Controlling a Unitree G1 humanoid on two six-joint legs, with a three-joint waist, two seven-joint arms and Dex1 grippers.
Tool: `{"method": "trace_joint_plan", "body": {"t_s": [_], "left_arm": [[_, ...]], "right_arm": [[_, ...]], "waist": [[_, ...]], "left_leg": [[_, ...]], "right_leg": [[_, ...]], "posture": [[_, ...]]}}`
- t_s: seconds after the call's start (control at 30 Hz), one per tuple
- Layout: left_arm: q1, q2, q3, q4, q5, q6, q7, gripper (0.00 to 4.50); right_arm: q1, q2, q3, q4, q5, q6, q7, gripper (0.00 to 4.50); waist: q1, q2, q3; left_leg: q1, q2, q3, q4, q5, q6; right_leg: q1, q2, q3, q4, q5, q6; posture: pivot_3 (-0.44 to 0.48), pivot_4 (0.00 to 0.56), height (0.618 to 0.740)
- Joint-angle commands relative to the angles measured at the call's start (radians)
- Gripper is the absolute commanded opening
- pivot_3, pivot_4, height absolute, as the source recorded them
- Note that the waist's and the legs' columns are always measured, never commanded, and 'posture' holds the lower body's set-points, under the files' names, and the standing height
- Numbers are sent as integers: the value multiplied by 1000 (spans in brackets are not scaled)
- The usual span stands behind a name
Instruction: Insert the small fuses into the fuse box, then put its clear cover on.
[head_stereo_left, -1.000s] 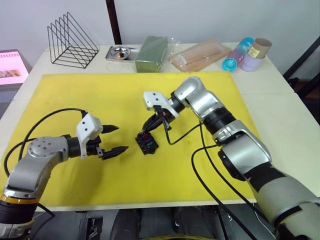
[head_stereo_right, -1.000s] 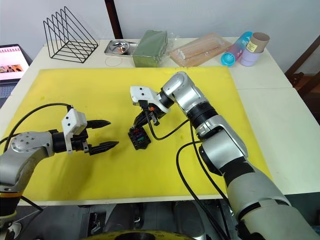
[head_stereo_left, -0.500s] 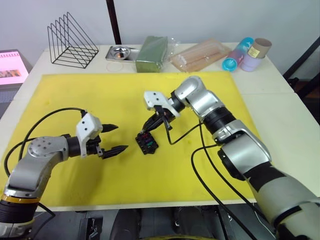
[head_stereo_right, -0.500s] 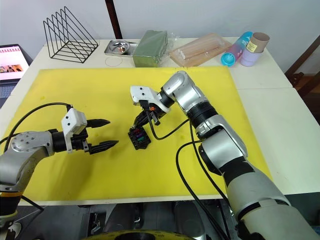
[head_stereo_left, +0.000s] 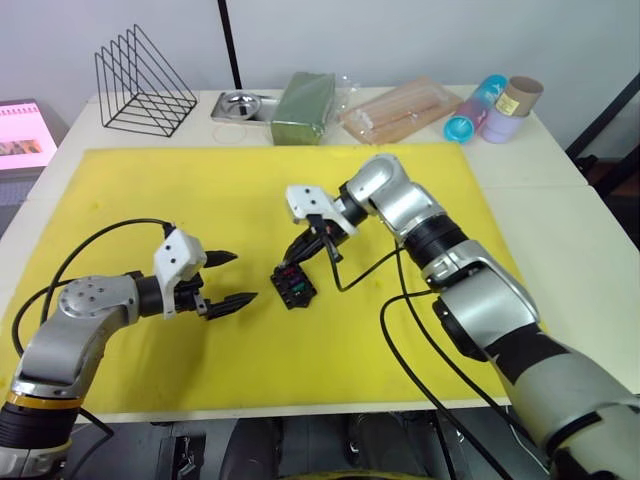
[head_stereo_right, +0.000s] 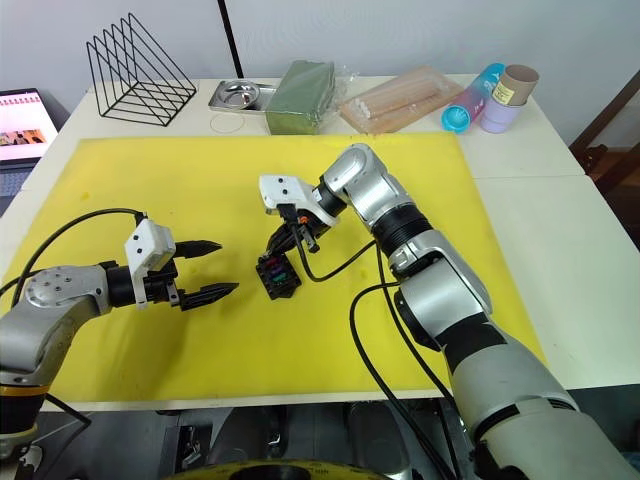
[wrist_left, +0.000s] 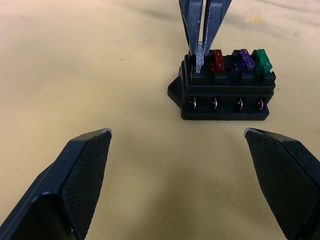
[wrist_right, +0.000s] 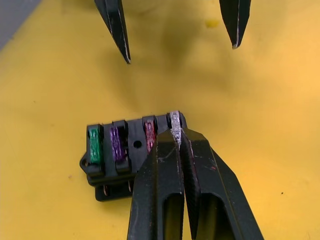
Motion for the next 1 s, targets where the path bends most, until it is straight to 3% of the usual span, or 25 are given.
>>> {"method": "trace_joint_plan", "body": {"t_s": [0.03,0.37,0.77,1.0], "left_arm": [[-6,-1,10,-21,-1,-19,2,4500],[-1,-6,10,-29,0,-17,10,4500],[-4,-9,6,-30,2,-20,12,4500],[-2,-12,5,-36,5,-20,19,4500]], "right_arm": [[-6,15,22,46,-46,-30,-12,40],[-34,31,35,150,-115,-118,-47,40],[-57,22,42,-58,-72,8,51,40],[-67,23,59,-93,-81,46,51,40]], "waist": [[0,0,0],[-1,0,0],[0,0,0],[0,0,0]], "left_leg": [[1,0,0,0,0,0],[3,0,0,0,0,0],[3,0,-1,0,0,0],[2,0,-1,0,0,0]], "right_leg": [[0,0,0,0,0,0],[4,0,0,0,0,0],[3,0,0,0,0,0],[3,0,0,0,0,0]], "posture": [[0,150,740],[0,150,740],[0,150,740],[0,150,740]]}}
